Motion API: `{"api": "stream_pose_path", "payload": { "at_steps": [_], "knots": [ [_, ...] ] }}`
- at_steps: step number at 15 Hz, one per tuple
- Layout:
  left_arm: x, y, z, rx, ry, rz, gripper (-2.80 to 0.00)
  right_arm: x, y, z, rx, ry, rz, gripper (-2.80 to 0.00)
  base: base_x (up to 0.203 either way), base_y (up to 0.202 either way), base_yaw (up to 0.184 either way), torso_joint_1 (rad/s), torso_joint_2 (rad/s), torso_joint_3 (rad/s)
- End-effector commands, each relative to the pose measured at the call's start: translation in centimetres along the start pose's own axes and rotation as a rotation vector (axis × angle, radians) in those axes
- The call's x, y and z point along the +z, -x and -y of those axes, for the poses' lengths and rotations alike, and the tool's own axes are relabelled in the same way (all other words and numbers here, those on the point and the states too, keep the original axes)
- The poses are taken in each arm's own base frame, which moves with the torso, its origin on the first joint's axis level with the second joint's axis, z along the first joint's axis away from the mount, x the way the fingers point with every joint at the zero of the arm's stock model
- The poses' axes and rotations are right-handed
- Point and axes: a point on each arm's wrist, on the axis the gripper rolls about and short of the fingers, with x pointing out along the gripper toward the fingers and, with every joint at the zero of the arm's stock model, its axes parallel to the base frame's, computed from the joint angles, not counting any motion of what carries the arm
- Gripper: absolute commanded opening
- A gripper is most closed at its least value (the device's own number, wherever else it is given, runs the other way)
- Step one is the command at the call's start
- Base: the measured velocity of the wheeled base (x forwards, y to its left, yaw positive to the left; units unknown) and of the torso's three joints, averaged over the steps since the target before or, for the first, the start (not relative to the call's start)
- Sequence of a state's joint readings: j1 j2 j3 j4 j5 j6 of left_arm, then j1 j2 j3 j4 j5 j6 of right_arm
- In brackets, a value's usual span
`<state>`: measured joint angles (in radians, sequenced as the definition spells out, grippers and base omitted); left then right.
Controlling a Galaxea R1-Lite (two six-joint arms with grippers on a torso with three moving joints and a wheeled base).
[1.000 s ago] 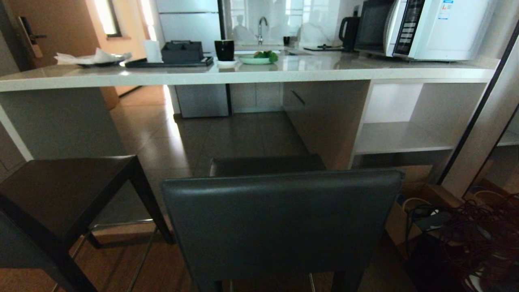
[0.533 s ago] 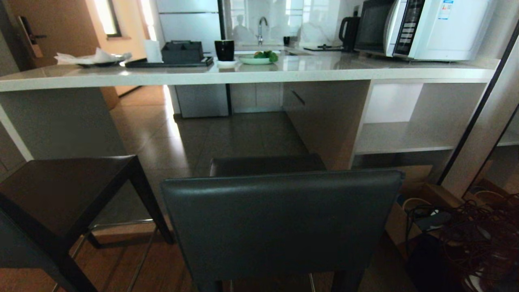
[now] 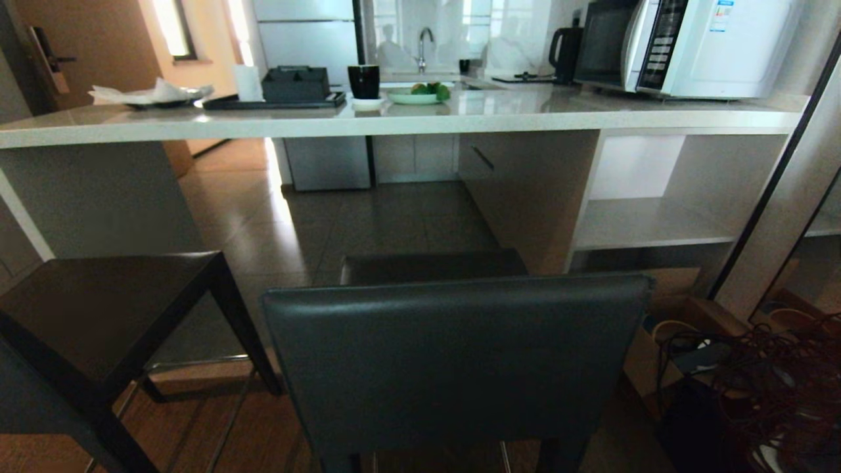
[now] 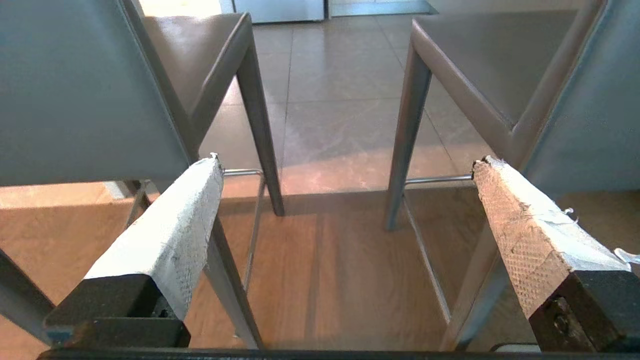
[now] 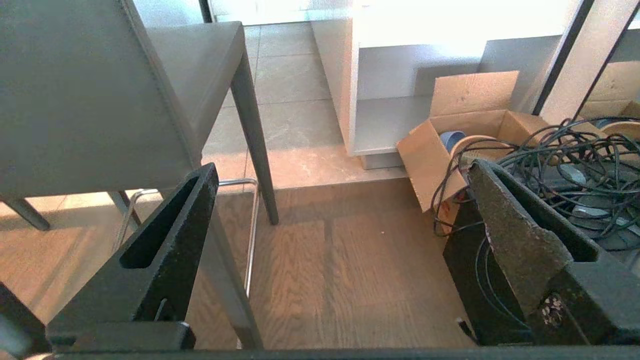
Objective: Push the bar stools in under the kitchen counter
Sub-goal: Push the gray chair back under the dining table
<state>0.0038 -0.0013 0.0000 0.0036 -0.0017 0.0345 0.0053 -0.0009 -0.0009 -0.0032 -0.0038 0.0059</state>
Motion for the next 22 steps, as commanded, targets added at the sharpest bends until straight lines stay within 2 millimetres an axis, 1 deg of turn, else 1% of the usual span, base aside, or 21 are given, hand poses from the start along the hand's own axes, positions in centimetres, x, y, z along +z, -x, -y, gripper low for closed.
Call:
{"api": "stream_pose_path", "payload": {
  "at_steps": [1, 2, 5, 10, 11, 22],
  "knots": [
    [0.01, -0.01, 0.00, 0.001, -0.002, -0.001, 0.00, -0.03, -0.02, 0.00, 0.000, 0.000, 0.000, 0.00, 0.000, 0.000, 0.000, 0.000, 0.00, 0.000],
    [0.01, -0.01, 0.01, -0.002, -0.012, -0.001, 0.00, -0.03, -0.02, 0.00, 0.000, 0.000, 0.000, -2.80, 0.000, 0.000, 0.000, 0.000, 0.00, 0.000],
    [0.03, -0.01, 0.00, 0.001, 0.029, 0.001, 0.00, -0.03, -0.02, 0.00, 0.000, 0.003, 0.000, -2.80, 0.000, 0.000, 0.000, 0.000, 0.00, 0.000],
    [0.04, -0.01, 0.00, 0.003, 0.031, 0.002, 0.00, -0.04, -0.01, 0.00, 0.002, 0.003, 0.001, -2.80, 0.000, 0.000, 0.000, 0.000, 0.00, 0.000],
    [0.04, -0.01, 0.00, 0.003, 0.033, 0.002, -2.80, -0.04, -0.01, 0.00, 0.000, 0.003, 0.001, -2.80, 0.000, 0.000, 0.000, 0.000, 0.00, 0.000],
    [0.01, -0.01, -0.01, 0.004, 0.025, -0.001, -2.80, -0.03, -0.02, 0.00, 0.000, -0.003, 0.000, -2.80, 0.000, 0.000, 0.000, 0.000, 0.00, 0.000]
  ]
}}
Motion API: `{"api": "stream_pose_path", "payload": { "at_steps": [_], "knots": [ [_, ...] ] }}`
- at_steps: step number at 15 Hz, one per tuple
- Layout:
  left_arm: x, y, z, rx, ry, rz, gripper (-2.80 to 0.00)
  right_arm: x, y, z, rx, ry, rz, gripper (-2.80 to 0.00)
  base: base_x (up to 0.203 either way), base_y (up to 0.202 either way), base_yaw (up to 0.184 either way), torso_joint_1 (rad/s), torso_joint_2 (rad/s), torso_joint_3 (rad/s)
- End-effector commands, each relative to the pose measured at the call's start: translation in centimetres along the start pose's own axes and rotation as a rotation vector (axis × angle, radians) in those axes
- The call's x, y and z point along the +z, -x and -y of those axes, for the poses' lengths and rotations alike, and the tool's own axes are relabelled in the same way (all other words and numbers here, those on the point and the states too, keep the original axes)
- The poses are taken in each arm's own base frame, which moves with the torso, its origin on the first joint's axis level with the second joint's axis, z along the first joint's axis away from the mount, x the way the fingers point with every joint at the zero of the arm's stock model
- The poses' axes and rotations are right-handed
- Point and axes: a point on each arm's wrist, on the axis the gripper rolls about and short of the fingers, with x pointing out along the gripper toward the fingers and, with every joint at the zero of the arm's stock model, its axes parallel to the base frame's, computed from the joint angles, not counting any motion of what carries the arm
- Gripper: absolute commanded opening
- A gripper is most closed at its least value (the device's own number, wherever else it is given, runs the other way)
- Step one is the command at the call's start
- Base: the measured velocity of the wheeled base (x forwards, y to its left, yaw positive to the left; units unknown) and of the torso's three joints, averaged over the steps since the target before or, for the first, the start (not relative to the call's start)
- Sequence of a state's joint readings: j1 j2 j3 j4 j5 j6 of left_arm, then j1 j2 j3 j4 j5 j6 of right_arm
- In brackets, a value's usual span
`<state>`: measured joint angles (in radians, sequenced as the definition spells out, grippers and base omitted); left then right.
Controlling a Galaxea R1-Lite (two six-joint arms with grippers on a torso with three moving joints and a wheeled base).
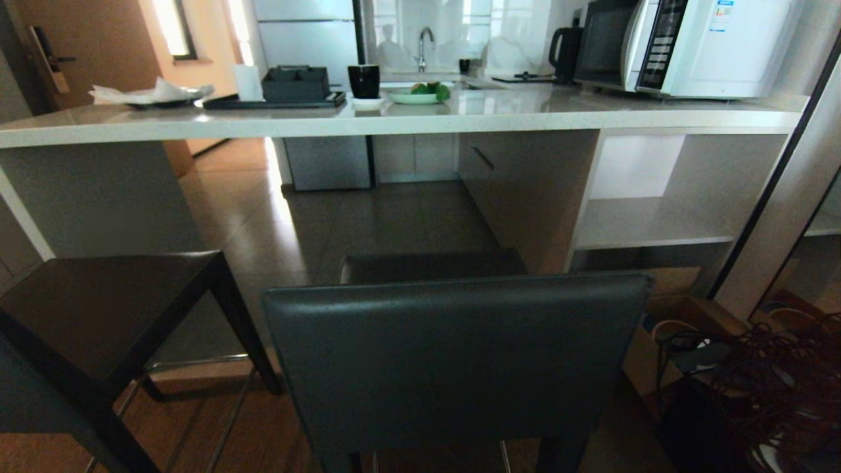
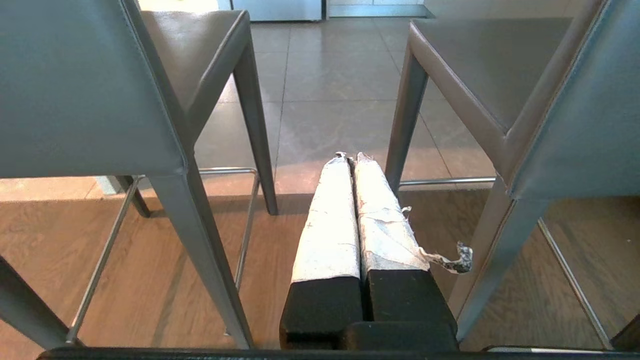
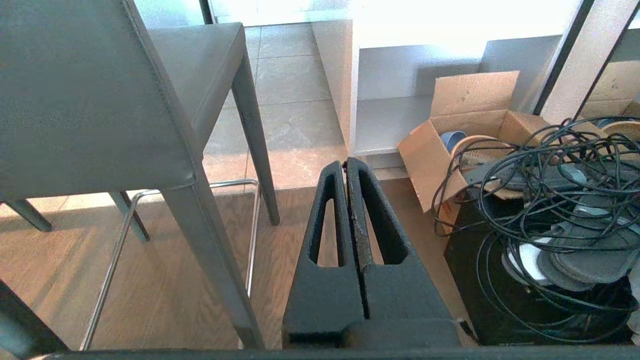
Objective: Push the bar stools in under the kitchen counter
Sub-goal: Push the gray chair back under the dining table
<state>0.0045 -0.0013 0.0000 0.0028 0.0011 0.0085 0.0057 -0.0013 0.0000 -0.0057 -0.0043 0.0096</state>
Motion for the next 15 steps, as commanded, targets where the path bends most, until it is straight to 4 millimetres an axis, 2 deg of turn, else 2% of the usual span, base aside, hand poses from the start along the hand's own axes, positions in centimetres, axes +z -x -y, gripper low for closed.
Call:
{"api": "stream_pose_path", "payload": {
  "at_steps": [1, 15],
  "knots": [
    [0.00, -0.01, 0.00, 0.000, 0.002, -0.002, -2.80, -0.04, -0.02, 0.00, 0.000, -0.001, -0.002, -2.80, 0.000, 0.000, 0.000, 0.000, 0.00, 0.000],
    [0.01, -0.01, 0.00, 0.000, 0.002, 0.000, -2.80, -0.04, -0.02, 0.00, 0.000, -0.003, -0.002, -2.80, 0.000, 0.000, 0.000, 0.000, 0.00, 0.000]
  ]
}}
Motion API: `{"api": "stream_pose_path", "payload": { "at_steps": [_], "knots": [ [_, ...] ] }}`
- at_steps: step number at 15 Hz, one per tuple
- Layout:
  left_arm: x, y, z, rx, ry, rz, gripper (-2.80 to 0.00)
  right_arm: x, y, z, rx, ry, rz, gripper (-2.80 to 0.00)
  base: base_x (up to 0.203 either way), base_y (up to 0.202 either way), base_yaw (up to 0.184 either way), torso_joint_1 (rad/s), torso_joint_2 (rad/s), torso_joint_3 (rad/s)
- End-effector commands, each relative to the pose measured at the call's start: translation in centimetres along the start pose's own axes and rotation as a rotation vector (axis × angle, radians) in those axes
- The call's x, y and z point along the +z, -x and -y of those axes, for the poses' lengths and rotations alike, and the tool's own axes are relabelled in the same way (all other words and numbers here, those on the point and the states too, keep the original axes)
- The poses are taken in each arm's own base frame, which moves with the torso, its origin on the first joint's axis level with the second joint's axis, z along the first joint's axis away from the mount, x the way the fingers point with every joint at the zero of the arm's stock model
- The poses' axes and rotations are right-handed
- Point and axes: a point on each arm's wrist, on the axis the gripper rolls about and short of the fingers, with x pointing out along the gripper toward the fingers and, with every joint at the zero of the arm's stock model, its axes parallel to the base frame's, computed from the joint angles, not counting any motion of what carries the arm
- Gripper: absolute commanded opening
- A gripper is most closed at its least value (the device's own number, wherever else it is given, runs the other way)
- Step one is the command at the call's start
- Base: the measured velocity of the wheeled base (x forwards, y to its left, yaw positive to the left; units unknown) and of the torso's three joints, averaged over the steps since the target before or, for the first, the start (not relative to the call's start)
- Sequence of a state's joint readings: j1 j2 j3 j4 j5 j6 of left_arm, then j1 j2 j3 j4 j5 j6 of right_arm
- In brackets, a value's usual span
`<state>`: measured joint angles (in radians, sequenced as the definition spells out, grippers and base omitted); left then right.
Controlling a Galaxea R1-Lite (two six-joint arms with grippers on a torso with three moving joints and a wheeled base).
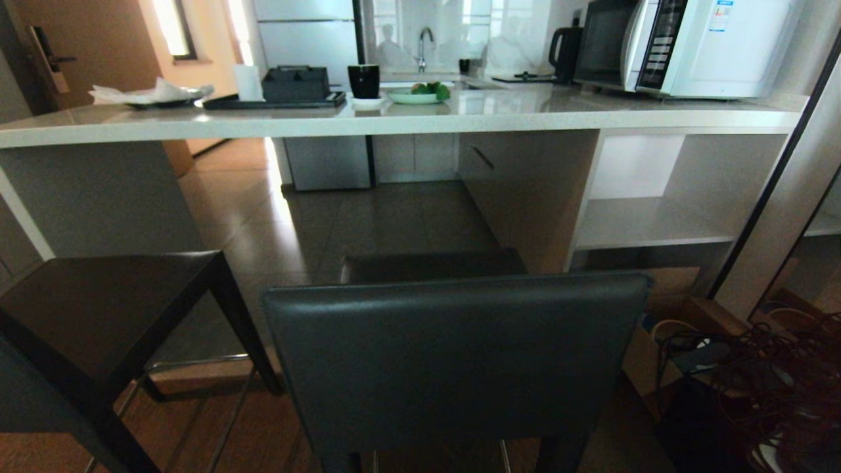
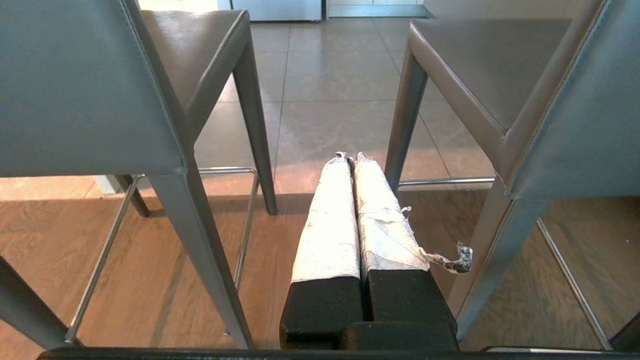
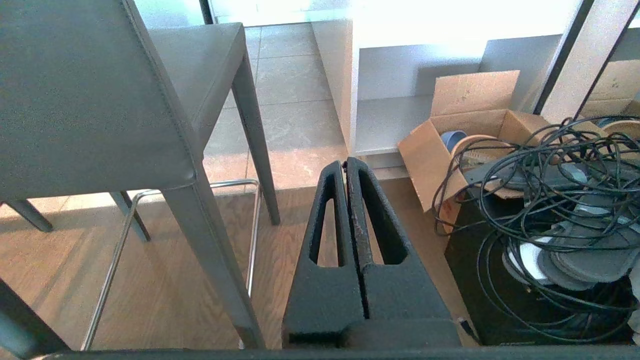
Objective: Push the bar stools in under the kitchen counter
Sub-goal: Push the gray chair back under the dining table
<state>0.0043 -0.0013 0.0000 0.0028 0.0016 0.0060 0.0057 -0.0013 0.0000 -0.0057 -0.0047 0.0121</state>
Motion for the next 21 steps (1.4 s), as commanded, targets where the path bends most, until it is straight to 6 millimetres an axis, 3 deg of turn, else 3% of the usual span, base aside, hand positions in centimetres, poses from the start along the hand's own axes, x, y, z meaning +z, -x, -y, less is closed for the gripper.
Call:
{"api": "stream_pose_path", "payload": {
  "at_steps": [1, 15, 21],
  "knots": [
    [0.00, -0.01, 0.00, 0.000, 0.000, -0.002, -2.80, -0.04, -0.02, 0.00, -0.001, 0.000, -0.002, -2.80, 0.000, 0.000, 0.000, 0.000, 0.00, 0.000],
    [0.00, -0.01, 0.00, 0.000, 0.000, -0.002, -2.80, -0.04, -0.02, 0.00, 0.000, 0.000, -0.002, -2.80, -0.039, 0.000, 0.000, 0.000, 0.00, 0.001],
    [0.01, -0.01, 0.00, -0.001, 0.000, 0.000, -2.80, -0.04, -0.02, 0.00, -0.001, 0.000, -0.002, -2.80, -0.002, 0.162, 0.000, 0.004, 0.00, 0.003]
  ]
}}
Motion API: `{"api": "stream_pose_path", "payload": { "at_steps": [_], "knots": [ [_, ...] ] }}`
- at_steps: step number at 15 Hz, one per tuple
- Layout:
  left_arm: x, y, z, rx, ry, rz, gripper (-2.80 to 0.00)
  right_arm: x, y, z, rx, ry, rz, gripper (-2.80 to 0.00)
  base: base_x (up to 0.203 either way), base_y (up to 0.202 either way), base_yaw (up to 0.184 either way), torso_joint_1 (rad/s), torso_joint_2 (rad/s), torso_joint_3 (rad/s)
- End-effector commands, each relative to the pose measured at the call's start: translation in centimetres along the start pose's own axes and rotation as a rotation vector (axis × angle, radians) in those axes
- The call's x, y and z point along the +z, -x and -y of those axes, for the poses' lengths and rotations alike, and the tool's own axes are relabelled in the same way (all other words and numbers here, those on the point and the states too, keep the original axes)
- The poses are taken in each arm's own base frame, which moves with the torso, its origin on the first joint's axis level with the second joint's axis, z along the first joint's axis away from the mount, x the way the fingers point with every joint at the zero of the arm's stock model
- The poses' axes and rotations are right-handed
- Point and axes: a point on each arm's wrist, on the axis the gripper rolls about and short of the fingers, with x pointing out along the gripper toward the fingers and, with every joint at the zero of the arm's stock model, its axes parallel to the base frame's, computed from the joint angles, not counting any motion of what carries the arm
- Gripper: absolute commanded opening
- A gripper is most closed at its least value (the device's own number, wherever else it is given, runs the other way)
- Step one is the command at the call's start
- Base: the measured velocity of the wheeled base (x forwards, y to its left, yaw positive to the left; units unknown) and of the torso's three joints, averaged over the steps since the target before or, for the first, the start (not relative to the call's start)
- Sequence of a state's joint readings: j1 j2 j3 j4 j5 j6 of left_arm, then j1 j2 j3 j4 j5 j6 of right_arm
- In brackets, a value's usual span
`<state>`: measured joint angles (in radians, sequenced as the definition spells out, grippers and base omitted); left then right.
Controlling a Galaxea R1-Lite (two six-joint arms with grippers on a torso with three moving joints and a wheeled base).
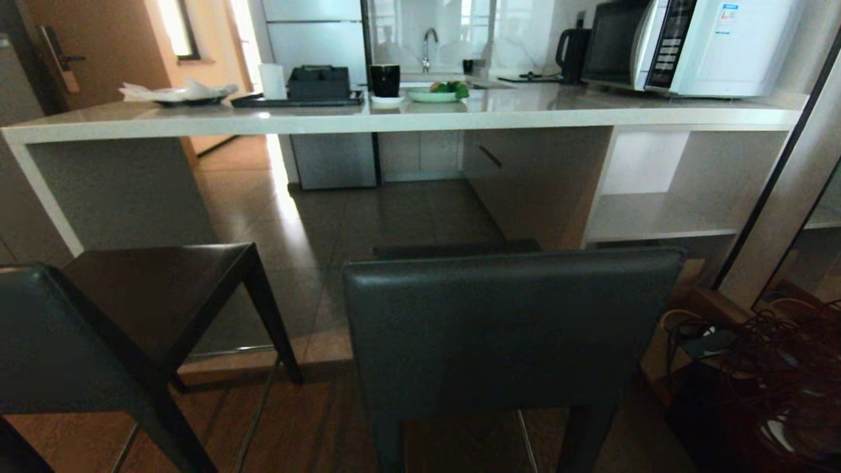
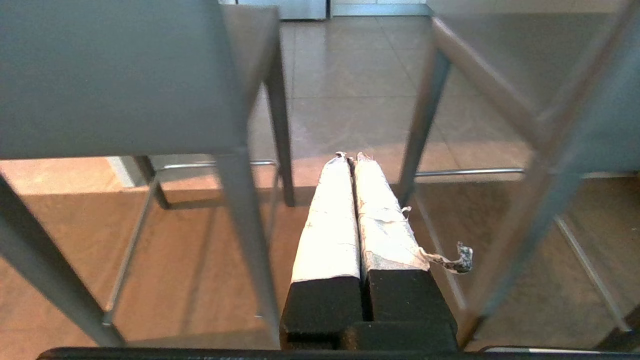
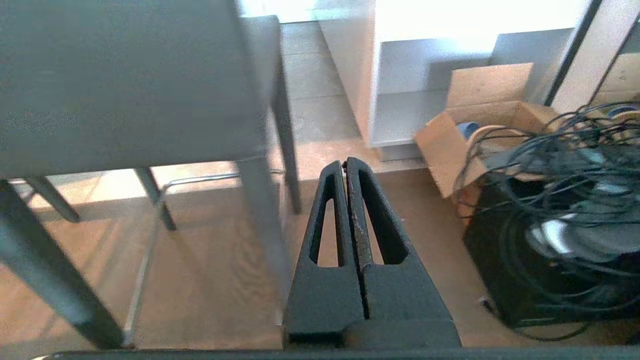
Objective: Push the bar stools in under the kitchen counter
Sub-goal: Push the gray chair back under the dining table
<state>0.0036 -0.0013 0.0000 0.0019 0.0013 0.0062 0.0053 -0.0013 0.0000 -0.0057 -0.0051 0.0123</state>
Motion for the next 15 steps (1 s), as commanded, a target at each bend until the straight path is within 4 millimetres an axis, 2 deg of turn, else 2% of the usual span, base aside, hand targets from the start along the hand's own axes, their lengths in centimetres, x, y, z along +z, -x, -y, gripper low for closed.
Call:
{"api": "stream_pose_path", "payload": {
  "at_steps": [1, 15],
  "knots": [
    [-0.01, -0.01, 0.00, 0.001, 0.000, -0.002, -2.80, -0.04, -0.02, 0.00, 0.001, 0.000, -0.002, -2.80, 0.000, 0.199, -0.001, 0.002, 0.00, 0.002],
    [0.01, -0.01, 0.00, -0.002, 0.000, -0.001, -2.80, -0.04, -0.02, 0.00, 0.000, 0.000, -0.002, -2.80, 0.000, 0.197, -0.001, 0.003, 0.00, 0.002]
  ]
}}
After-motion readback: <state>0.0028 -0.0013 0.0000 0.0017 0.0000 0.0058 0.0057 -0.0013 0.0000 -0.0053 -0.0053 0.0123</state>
